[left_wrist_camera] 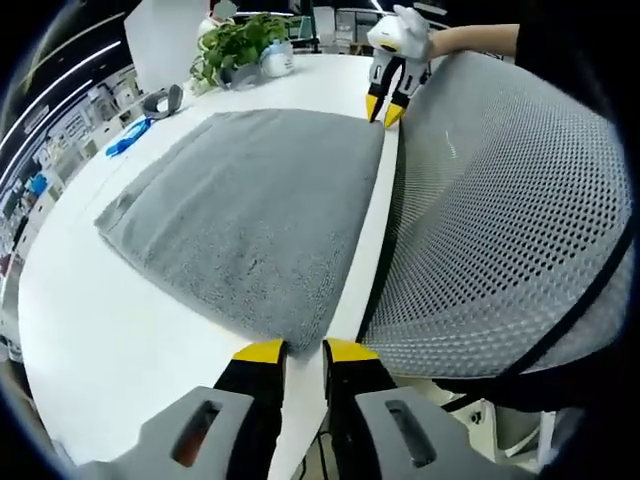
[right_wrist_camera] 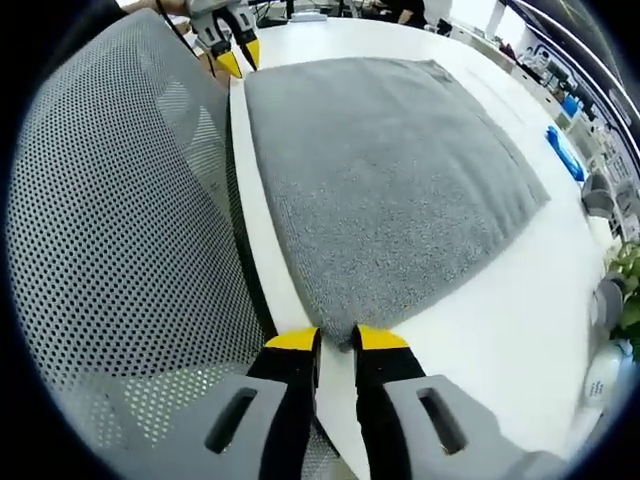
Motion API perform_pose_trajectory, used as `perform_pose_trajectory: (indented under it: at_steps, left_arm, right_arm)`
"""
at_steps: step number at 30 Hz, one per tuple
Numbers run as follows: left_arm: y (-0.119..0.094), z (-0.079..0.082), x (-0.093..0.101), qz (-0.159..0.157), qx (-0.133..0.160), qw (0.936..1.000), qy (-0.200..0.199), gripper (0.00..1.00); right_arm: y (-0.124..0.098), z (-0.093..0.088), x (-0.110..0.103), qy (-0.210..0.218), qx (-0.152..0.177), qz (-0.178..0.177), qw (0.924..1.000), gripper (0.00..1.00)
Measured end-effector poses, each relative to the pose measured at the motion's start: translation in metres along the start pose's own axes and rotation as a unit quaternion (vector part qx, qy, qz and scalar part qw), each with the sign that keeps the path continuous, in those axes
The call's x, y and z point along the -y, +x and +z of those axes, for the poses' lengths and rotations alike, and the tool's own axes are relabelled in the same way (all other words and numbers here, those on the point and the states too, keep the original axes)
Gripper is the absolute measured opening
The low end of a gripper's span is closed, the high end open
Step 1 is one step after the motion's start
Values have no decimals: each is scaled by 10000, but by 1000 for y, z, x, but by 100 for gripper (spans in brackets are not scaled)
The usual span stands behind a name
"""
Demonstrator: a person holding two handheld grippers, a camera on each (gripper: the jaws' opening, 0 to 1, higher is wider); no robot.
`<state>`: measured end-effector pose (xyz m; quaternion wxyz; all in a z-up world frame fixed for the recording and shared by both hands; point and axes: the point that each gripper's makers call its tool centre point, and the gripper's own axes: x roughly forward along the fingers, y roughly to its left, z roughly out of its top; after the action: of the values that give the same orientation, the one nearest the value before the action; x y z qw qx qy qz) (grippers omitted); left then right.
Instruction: Fold the towel on the table until its edges align and the towel forms a compact rectangular stack.
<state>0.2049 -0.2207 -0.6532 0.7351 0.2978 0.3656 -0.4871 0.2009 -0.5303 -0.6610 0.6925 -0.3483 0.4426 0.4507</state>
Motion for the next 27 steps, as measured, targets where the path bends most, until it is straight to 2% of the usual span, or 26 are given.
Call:
perform_pose_trajectory:
  at_steps: [4,6,10,12,15,16,20,24,27]
  left_arm:
    - [3,0,1,48,-155,9997,185,14]
    - [3,0,-1,81,-196,9997,155,12]
    - [3,-1,-5,100,-236,9997,-31,9]
    - [3,-1,-6,125,-251,9996,-59,7]
    - [3,0,-8,223,-319,9986,-345,4]
    - [4,2,-8,249,-285,9983,-439,3]
    - [4,12,-8,415,68,9955,-844,3]
    - [-4,32,-11,557,706,9868,-1345,2]
    - [-12,45,-16,679,1061,9796,-1568,2]
  right_arm:
    - [1,0,1,-28,-8,-24,10000,9]
    - [1,0,1,-124,-15,-61,9999,8]
    - [2,-1,2,-574,-80,-140,9982,6]
    - [2,0,2,-640,-112,-170,9977,5]
    - [2,1,5,-566,-149,-203,9981,3]
    - [1,2,5,-293,-102,-175,9994,2]
    - [-6,6,7,243,189,-104,9995,1]
    - [-17,18,16,730,626,-212,9951,0]
    - [-25,24,24,940,862,-335,9913,0]
